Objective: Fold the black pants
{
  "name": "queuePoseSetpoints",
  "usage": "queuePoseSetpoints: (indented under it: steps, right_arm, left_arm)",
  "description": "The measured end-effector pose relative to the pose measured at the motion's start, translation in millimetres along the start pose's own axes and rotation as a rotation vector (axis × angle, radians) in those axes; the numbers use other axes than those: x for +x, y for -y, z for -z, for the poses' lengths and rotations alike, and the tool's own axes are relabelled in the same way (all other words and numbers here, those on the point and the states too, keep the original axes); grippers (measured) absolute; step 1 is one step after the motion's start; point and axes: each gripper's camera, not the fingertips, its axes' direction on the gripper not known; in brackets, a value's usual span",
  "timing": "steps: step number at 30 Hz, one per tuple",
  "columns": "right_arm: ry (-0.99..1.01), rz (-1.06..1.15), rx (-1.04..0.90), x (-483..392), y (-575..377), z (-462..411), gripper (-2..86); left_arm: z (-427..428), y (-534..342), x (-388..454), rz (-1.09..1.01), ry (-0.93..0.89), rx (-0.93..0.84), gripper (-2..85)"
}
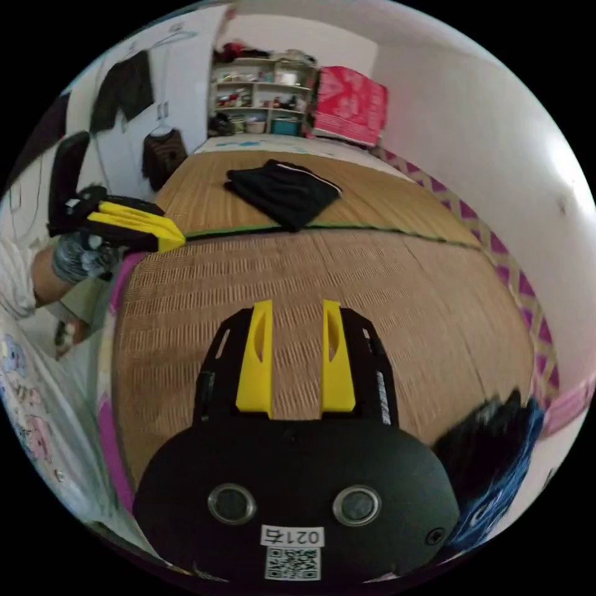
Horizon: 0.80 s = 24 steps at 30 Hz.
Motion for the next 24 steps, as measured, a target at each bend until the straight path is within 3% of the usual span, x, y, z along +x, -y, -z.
queuePoseSetpoints:
  steps: [10, 12, 17, 24]
  right_arm:
    - [-0.077, 0.336, -0.026, -148, 233, -175, 14.7]
    - [-0.115, 0.384, -0.018, -166, 255, -191, 17.1]
    - [-0.153, 0.426, -0.030, -198, 292, -227, 18.4]
    - [-0.175, 0.558, -0.091, -247, 325, -255, 5.9]
  left_arm:
    - [64, -93, -103, 0.158, 0.159, -0.040, 0.2]
    - [68, -107, -124, 0.166, 0.123, -0.031, 4.5]
    - [72, -127, -153, 0.230, 0.117, -0.018, 6.2]
    - [75, -151, -173, 0.288, 0.175, 0.018, -0.3]
